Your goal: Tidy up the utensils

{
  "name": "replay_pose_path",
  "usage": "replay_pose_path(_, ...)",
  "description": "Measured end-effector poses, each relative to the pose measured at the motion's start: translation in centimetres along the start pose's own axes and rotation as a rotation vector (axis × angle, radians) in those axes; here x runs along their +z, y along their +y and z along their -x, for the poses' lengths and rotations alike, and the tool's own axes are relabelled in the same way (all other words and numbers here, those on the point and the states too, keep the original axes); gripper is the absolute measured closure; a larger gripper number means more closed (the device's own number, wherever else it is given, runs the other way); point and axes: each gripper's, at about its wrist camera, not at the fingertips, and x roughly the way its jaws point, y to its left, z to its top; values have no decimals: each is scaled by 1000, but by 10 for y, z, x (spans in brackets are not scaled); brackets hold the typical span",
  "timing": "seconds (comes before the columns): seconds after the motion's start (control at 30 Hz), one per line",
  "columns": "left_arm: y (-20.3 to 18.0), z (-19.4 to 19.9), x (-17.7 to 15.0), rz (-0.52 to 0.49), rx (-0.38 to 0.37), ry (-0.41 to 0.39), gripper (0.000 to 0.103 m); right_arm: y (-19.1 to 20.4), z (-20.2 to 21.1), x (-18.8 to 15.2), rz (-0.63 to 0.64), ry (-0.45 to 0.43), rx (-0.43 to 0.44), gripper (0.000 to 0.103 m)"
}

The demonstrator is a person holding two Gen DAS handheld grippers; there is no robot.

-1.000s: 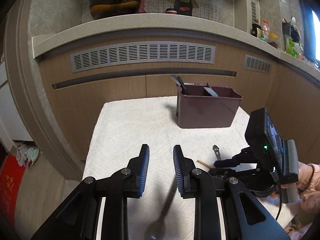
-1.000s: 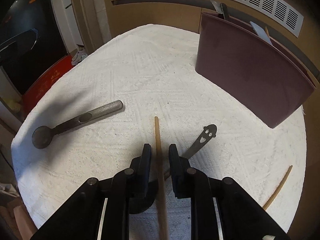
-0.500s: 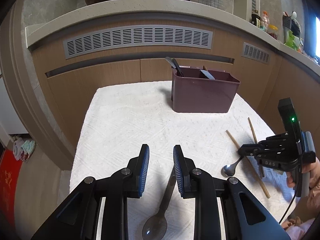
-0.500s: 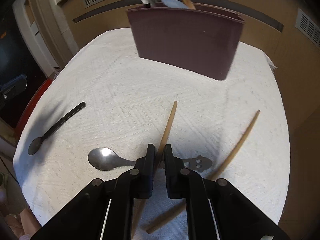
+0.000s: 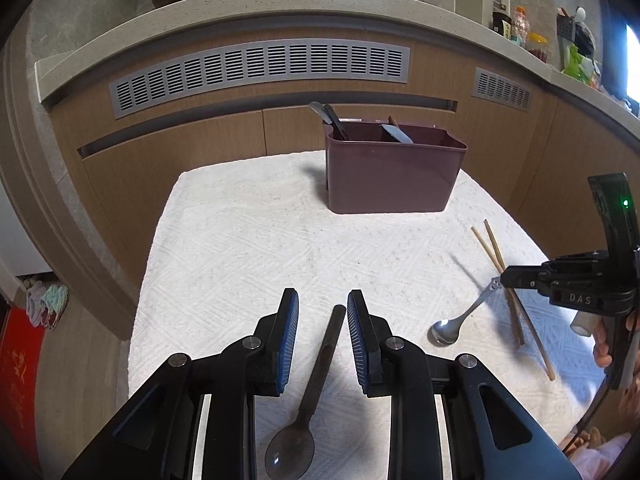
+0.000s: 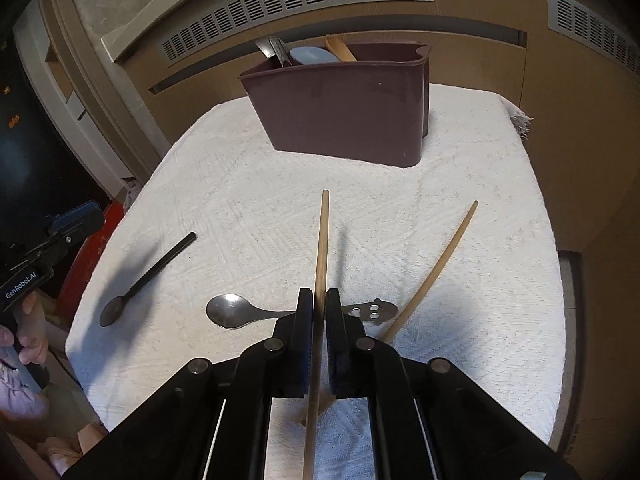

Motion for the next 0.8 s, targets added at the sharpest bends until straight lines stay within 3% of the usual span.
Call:
replay_pose_path(0.2, -12, -3, 1, -25, -14, 12, 75, -10, 3, -10, -21, 1, -22, 98)
replay_pose_path(0.33, -31, -18, -1, -59, -73, 75, 75, -14, 9, -20, -31, -13, -42, 98)
replay_pose_path(0.53, -78, -58, -14, -193, -191, 236, 75, -23, 18, -27, -47, -38, -59, 98)
replay_pose_path(0.8, -121, -90, -16, -417, -167, 302, 74, -17, 15, -32, -17, -35, -42, 98)
